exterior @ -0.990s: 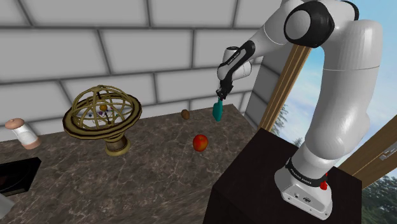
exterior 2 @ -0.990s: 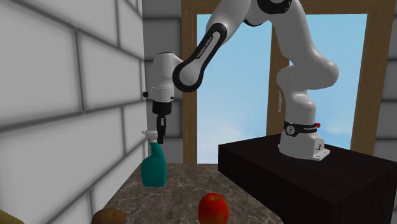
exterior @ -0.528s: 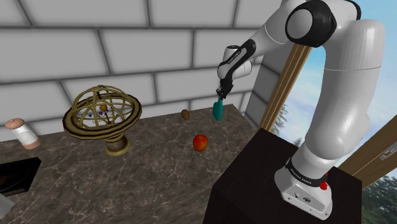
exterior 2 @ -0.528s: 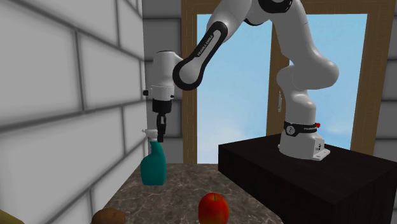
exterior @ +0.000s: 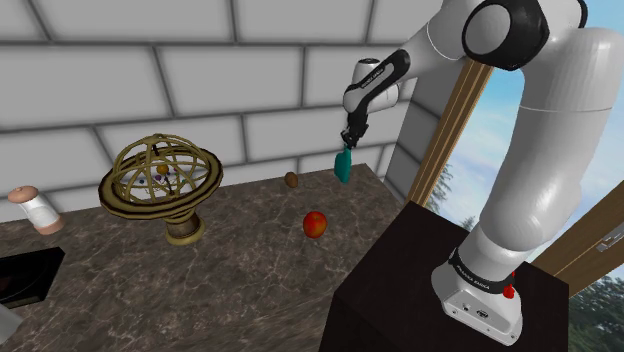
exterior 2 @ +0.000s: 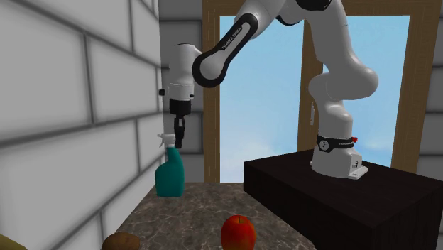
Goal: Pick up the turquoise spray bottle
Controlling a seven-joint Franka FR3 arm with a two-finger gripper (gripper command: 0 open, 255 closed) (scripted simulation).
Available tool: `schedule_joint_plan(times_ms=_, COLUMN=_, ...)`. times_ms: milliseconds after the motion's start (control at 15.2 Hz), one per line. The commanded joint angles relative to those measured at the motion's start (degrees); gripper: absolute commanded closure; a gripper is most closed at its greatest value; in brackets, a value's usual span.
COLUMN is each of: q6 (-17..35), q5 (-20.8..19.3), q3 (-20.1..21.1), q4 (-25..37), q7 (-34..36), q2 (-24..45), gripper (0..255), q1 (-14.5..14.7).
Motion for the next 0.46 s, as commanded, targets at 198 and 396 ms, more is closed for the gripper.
schedule_joint_plan(times_ms=198, q6=-3.4, q5=-0.3, q3=-0.2, q4=0.6, q7=-0.1, q2=-2.8, gripper=255, q1=0.1)
schedule_joint_plan(times_ms=396, q6=-4.2, q5=-0.4, q3=-0.3, q4=0.8, q7=-0.1, q2=-3.4, gripper=255, q1=0.1)
